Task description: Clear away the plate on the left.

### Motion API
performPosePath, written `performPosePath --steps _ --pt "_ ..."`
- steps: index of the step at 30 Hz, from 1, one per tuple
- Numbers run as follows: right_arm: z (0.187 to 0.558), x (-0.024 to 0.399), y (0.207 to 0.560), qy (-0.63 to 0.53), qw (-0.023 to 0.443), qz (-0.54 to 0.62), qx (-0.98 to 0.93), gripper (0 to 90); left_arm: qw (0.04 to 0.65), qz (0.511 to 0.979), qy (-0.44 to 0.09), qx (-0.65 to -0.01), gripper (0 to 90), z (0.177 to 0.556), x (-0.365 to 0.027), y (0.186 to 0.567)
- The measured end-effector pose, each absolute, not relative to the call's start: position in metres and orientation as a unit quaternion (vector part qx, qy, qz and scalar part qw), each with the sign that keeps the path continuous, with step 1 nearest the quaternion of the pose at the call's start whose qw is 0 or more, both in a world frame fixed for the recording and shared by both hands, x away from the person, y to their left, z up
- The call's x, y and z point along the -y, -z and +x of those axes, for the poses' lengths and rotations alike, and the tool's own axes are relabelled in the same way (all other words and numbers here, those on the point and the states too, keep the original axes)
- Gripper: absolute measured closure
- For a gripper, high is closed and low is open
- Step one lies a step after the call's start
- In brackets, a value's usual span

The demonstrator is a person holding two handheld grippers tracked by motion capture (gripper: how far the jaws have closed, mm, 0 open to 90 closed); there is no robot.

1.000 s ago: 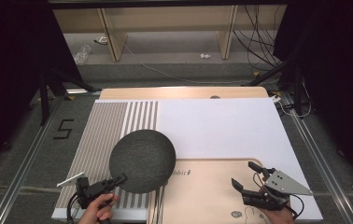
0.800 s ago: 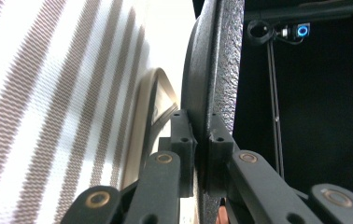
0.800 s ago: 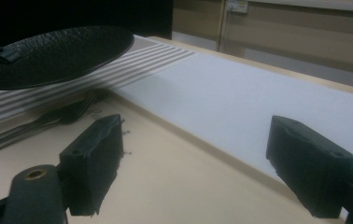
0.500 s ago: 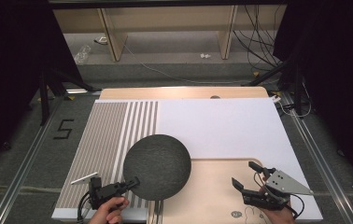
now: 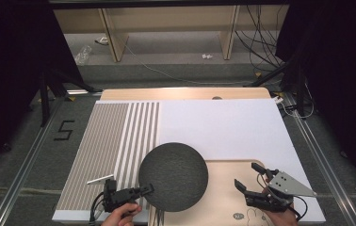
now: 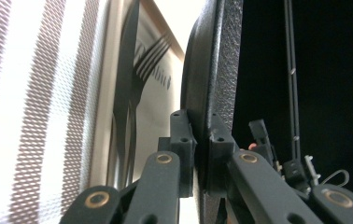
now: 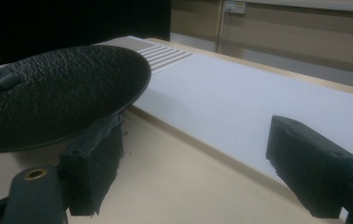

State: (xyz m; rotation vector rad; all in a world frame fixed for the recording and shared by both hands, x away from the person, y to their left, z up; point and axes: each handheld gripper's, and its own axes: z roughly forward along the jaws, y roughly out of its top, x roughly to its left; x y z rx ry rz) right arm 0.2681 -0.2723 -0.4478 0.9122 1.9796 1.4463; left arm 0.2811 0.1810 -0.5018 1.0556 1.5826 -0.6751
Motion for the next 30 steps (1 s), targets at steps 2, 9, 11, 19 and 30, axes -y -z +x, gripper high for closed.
performPosePath --steps 2,9,11,19,30 --pt "0.268 0.272 0.448 -0.535 0.26 0.336 -0.73 19.7 0.528 0.449 0.287 -0.661 84.5 0.281 -0.176 0.503" --pt "0.268 0.272 0.448 -0.535 0.26 0.337 -0.73 19.7 0.518 0.469 0.3 -0.65 84.5 0.281 -0.16 0.504" --pt "0.268 0.272 0.448 -0.536 0.261 0.336 -0.73 19.7 0.515 0.477 0.299 -0.646 84.6 0.281 -0.156 0.504" --pt "0.268 0.273 0.448 -0.535 0.263 0.336 -0.73 19.6 0.497 0.496 0.309 -0.641 84.5 0.28 -0.139 0.507" --pt "0.269 0.273 0.448 -0.536 0.262 0.336 -0.729 19.7 0.474 0.516 0.324 -0.636 84.5 0.283 -0.12 0.513"
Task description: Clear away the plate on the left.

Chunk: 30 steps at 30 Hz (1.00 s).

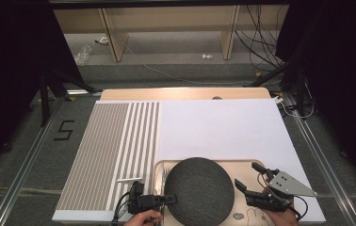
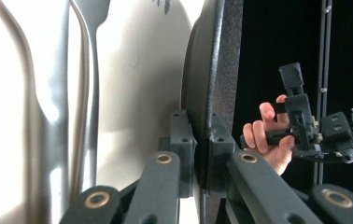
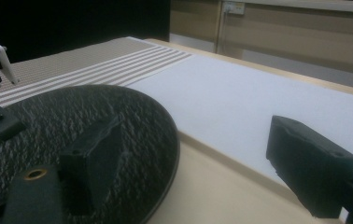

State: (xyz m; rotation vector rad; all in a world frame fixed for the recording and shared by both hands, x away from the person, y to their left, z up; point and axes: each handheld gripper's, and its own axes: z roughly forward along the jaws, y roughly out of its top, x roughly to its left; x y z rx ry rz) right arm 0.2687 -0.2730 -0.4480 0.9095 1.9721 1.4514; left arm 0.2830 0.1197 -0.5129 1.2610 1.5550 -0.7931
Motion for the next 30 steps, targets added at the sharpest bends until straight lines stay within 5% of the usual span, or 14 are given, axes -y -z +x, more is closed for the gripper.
performPosePath --steps 30 --pt "0.269 0.273 0.448 -0.537 0.26 0.335 -0.729 19.7 0.442 0.527 0.35 -0.636 84.1 0.288 -0.089 0.524"
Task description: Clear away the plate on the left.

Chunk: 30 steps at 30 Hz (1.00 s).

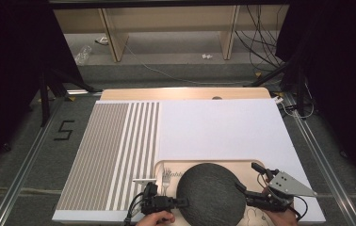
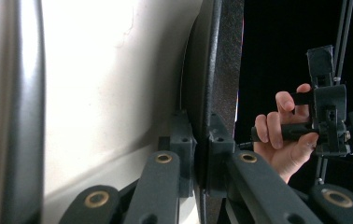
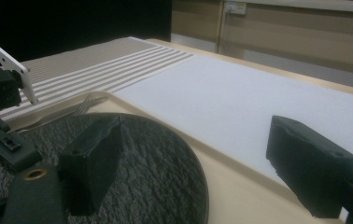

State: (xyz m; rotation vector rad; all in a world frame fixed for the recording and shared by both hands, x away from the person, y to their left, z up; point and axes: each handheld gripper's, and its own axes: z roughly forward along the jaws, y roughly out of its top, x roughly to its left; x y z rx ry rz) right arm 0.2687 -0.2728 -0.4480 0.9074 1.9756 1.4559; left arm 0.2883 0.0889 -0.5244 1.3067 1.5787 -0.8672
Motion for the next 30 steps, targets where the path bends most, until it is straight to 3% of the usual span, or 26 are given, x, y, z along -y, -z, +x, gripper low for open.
performPosePath --steps 13,23,30 --pt "0.268 0.272 0.448 -0.536 0.259 0.334 -0.731 19.8 0.428 0.558 0.334 -0.628 81.3 0.286 -0.086 0.523" --pt "0.268 0.272 0.448 -0.535 0.26 0.334 -0.731 19.9 0.414 0.635 0.283 -0.587 64.1 0.284 -0.078 0.508" --pt "0.268 0.272 0.448 -0.536 0.259 0.332 -0.732 19.8 0.413 0.641 0.293 -0.577 56.5 0.286 -0.079 0.507"
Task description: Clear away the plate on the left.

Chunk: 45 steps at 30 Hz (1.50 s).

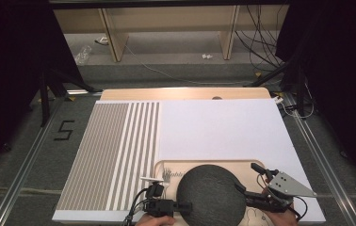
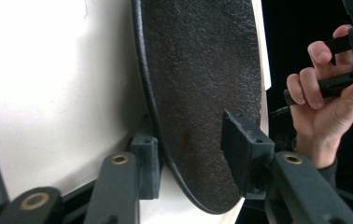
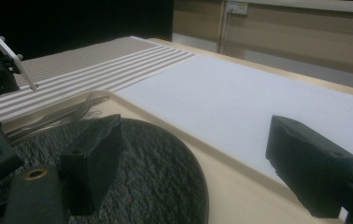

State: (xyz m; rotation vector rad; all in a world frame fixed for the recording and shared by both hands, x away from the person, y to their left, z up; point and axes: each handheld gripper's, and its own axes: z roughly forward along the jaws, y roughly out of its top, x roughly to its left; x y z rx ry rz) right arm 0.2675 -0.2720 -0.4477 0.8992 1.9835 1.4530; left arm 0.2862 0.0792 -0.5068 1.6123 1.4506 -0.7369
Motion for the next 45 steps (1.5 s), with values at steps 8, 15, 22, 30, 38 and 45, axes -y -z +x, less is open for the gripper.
performPosePath --steps 8,15,22,30,38,45 --pt "0.268 0.271 0.448 -0.537 0.259 0.329 -0.733 19.8 0.389 0.713 0.242 -0.53 49.4 0.285 -0.076 0.493" --pt "0.267 0.271 0.448 -0.538 0.256 0.33 -0.732 19.8 0.39 0.736 0.191 -0.52 45.5 0.283 -0.08 0.482" --pt "0.267 0.271 0.448 -0.538 0.257 0.329 -0.733 19.8 0.387 0.758 0.139 -0.506 42.0 0.281 -0.082 0.474" --pt "0.266 0.27 0.447 -0.539 0.254 0.327 -0.734 19.7 0.397 0.768 0.099 -0.494 38.9 0.281 -0.087 0.465" --pt "0.266 0.27 0.447 -0.539 0.253 0.327 -0.733 19.7 0.416 0.779 0.046 -0.467 34.8 0.28 -0.094 0.451" --pt "0.266 0.27 0.447 -0.54 0.252 0.329 -0.732 19.6 0.436 0.778 0.002 -0.453 33.0 0.279 -0.102 0.444"
